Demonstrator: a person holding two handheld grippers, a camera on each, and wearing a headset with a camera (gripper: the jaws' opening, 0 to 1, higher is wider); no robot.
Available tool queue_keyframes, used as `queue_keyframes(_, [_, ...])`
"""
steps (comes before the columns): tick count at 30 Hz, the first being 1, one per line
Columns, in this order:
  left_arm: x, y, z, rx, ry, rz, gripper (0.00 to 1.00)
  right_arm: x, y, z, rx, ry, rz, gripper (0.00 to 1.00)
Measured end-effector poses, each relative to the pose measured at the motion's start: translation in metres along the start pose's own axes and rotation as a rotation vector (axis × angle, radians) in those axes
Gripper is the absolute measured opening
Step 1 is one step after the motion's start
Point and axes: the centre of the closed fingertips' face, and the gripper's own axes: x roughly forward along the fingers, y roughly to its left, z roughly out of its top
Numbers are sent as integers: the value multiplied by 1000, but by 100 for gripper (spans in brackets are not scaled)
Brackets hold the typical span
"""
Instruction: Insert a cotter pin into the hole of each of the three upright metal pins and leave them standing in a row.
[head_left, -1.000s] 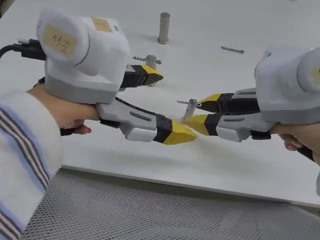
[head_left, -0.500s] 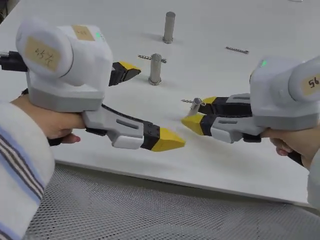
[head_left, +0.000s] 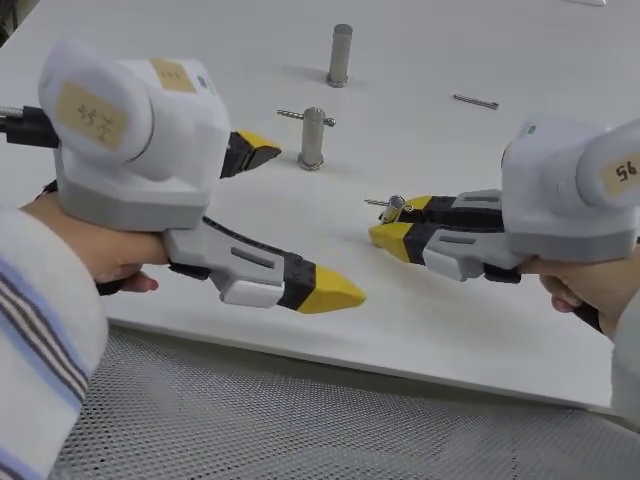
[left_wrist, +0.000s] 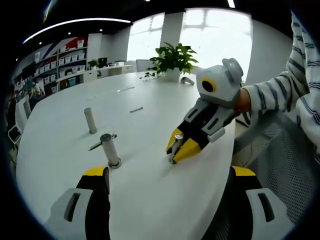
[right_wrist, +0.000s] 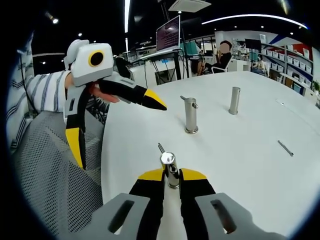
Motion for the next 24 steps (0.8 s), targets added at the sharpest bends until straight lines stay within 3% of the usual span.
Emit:
queue_keyframes(13, [-3, 2, -4, -9, 9, 11, 99, -2, -2, 3, -115, 7, -24, 4])
queue_keyframes(24, [-5, 3, -7, -12, 17, 14, 99, -4, -37, 29, -119, -59, -113, 4])
